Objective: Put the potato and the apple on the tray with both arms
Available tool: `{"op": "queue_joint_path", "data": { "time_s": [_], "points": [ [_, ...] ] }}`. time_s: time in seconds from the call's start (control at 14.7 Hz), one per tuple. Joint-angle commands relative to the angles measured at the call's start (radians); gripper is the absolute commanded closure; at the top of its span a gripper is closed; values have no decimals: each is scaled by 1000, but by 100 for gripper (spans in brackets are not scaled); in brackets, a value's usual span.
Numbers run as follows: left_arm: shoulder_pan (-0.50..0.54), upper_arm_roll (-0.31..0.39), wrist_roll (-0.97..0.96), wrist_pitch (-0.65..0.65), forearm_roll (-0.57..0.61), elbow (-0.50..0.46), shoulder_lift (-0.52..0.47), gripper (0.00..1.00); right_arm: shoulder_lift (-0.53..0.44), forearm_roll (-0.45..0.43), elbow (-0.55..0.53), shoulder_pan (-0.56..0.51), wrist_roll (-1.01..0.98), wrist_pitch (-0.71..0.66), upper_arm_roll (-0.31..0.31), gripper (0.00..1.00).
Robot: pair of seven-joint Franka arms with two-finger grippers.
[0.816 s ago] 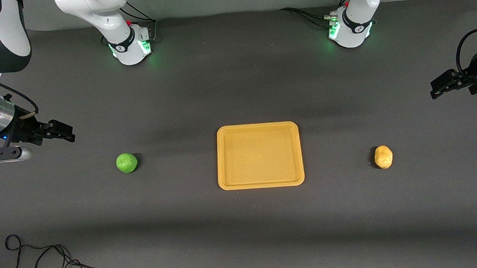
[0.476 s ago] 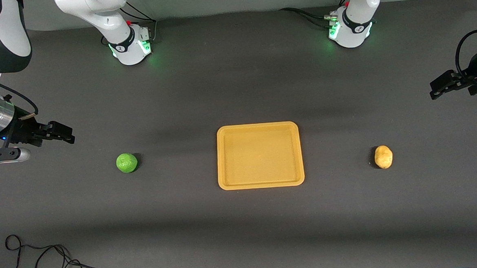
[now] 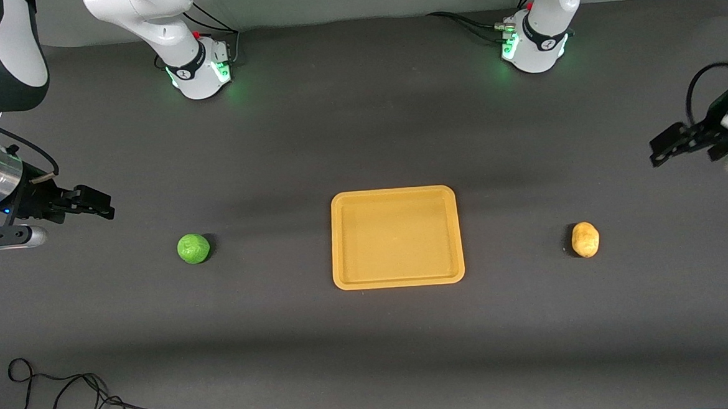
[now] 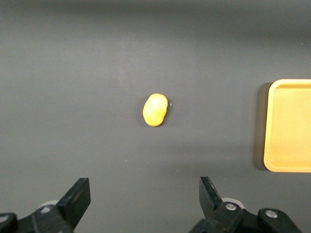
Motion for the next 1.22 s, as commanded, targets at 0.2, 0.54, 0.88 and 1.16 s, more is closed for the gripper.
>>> {"op": "queue_joint_path", "data": {
  "time_s": [0.2,0.54,0.88,1.16],
  "points": [
    [-40,2,40,150,14,0,227,0,20,-2,-34,19,17,22,1,0],
    [-36,4,43,368,105,-11,465,0,18,4,-241,29,11,288,1,0],
    [-30,4,45,546,142,-67,563,0,49,5,-535,28,33,712,1,0],
    [-27,4,46,562,171,-117,553,0,135,5,-599,31,102,830,3,0]
  ]
}}
